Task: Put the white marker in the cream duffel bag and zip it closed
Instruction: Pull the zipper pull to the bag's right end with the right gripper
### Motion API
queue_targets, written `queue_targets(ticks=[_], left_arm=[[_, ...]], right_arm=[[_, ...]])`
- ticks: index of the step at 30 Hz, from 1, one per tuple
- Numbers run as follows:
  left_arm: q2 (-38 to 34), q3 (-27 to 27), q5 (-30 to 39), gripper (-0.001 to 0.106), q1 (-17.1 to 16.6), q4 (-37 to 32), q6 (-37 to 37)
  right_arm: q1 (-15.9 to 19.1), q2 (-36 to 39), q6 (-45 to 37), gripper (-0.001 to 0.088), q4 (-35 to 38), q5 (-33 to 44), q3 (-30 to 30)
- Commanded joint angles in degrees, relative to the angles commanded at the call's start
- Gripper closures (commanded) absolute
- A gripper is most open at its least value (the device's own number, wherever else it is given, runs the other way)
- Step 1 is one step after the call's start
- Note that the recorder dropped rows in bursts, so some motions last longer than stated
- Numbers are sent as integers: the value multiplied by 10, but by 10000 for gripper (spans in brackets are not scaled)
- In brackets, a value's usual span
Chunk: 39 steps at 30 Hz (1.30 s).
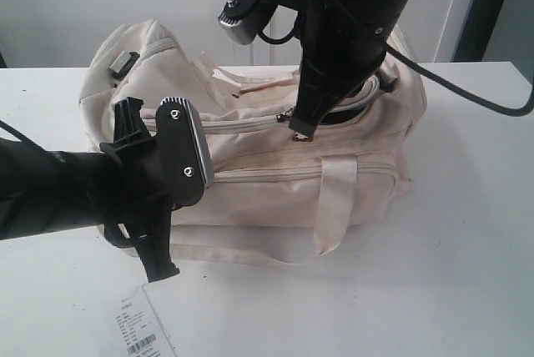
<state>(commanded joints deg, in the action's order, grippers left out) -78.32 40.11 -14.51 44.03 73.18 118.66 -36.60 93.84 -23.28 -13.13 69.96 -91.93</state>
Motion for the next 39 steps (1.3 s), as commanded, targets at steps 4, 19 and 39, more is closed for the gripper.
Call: queue_targets(ticks=[4,19,39], left_arm=[[0,0,0,1053,0,0,0],[0,0,-3,1053,0,0,0],[0,0,-5,1053,0,0,-3]], right_arm=[[9,-1,4,868,6,0,0],[12,-1,4,868,5,0,0],[42,-7,4,868,4,0,33]])
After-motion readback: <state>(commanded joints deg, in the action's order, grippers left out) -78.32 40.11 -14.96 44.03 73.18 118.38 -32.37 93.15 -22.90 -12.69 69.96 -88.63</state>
